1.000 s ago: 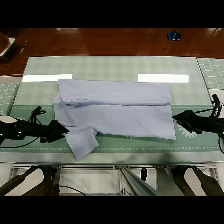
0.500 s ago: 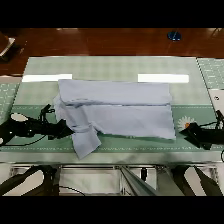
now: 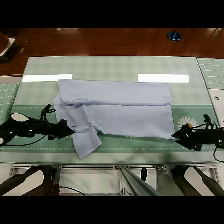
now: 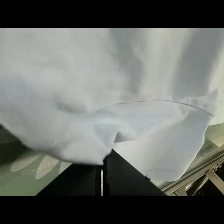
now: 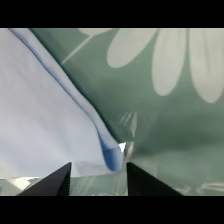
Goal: Fold the shirts.
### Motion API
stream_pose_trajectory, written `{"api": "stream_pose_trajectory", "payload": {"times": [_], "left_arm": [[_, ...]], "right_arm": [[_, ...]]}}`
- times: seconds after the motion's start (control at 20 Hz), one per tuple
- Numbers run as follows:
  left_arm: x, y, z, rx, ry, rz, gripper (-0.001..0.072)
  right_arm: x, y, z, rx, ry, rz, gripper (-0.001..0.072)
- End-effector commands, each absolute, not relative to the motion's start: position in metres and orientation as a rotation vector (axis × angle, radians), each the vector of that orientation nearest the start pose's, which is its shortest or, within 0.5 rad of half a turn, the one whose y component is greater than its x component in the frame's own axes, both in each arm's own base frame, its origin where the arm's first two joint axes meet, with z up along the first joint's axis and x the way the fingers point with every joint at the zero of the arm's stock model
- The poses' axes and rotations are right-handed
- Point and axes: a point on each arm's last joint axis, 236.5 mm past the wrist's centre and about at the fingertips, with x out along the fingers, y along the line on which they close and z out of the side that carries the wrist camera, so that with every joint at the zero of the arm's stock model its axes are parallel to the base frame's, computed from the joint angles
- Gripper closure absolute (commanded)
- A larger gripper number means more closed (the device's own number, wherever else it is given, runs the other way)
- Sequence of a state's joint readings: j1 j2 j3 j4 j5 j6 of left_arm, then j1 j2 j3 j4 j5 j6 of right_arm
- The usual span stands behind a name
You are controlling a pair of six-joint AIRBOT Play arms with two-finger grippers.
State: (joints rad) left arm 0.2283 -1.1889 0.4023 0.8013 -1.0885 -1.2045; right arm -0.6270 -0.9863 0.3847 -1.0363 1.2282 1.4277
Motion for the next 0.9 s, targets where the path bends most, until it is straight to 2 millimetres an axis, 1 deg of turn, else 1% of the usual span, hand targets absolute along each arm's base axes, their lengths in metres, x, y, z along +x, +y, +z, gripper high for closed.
{"api": "stream_pose_trajectory", "payload": {"times": [0.0,0.05,0.1,0.15,0.2,0.25,0.35,0.45,0.55,0.65,0.75,0.85], "left_arm": [[0.206,-0.101,-0.120,-0.791,1.581,-0.275,0.0690],[0.206,-0.101,-0.120,-0.791,1.582,-0.276,0.0690],[0.207,-0.101,-0.120,-0.789,1.580,-0.276,0.0690],[0.211,-0.098,-0.118,-0.780,1.570,-0.274,0.0690],[0.219,-0.093,-0.113,-0.776,1.554,-0.276,0.0690],[0.228,-0.089,-0.103,-0.782,1.533,-0.285,0.0690],[0.251,-0.081,-0.076,-0.781,1.485,-0.332,0.0690],[0.278,-0.073,-0.051,-0.744,1.414,-0.361,0.0690],[0.317,-0.060,-0.032,-0.730,1.311,-0.312,0.0690],[0.353,-0.053,-0.020,-0.725,1.257,-0.285,0.0691],[0.390,-0.054,-0.014,-0.718,1.237,-0.288,0.0690],[0.429,-0.059,-0.010,-0.714,1.224,-0.301,0.0690]], "right_arm": [[0.206,0.017,-0.115,1.022,1.470,-0.116,0.0307],[0.216,0.020,-0.116,1.038,1.448,-0.111,0.0308],[0.227,0.022,-0.114,1.050,1.420,-0.101,0.0352],[0.238,0.024,-0.109,1.046,1.397,-0.083,0.0445],[0.248,0.025,-0.101,1.015,1.375,-0.044,0.0632],[0.258,0.027,-0.091,0.969,1.356,0.013,0.0695],[0.274,0.029,-0.065,0.900,1.336,0.109,0.0696],[0.294,0.022,-0.040,0.860,1.284,0.144,0.0696],[0.319,0.012,-0.021,0.837,1.218,0.148,0.0696],[0.343,0.007,-0.011,0.841,1.188,0.179,0.0696],[0.370,0.004,-0.006,0.869,1.168,0.222,0.0696],[0.394,0.006,-0.010,0.854,1.182,0.247,0.0696]]}}
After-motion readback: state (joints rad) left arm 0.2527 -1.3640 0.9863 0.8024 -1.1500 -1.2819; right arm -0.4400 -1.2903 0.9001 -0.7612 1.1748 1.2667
